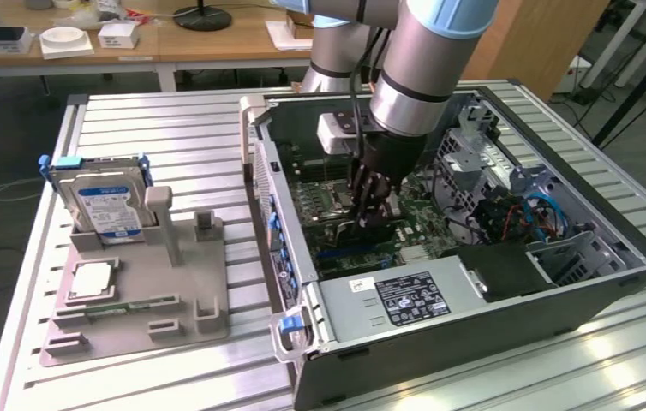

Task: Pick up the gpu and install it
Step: 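Insert the gpu into the slot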

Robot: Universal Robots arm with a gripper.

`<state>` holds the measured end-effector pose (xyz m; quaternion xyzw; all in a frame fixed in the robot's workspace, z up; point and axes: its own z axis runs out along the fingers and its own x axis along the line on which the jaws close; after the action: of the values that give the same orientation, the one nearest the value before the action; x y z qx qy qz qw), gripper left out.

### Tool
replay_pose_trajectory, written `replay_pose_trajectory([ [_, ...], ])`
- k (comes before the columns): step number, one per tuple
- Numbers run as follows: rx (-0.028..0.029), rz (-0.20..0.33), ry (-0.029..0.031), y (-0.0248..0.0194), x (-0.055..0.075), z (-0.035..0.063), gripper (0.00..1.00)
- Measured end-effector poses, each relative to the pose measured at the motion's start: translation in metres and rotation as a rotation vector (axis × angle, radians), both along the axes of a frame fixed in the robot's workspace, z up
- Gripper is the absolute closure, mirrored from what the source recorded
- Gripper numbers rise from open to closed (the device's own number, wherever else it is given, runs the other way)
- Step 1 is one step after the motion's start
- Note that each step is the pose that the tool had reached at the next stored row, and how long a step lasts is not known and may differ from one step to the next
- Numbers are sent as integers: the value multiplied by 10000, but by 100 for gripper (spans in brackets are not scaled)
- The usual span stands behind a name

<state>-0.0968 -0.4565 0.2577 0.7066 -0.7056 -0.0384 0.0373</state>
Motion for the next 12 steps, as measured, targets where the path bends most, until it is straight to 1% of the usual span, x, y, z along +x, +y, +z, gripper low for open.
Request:
replay_pose_trajectory([
  [12, 4, 0, -9, -1, 11, -23, 74],
])
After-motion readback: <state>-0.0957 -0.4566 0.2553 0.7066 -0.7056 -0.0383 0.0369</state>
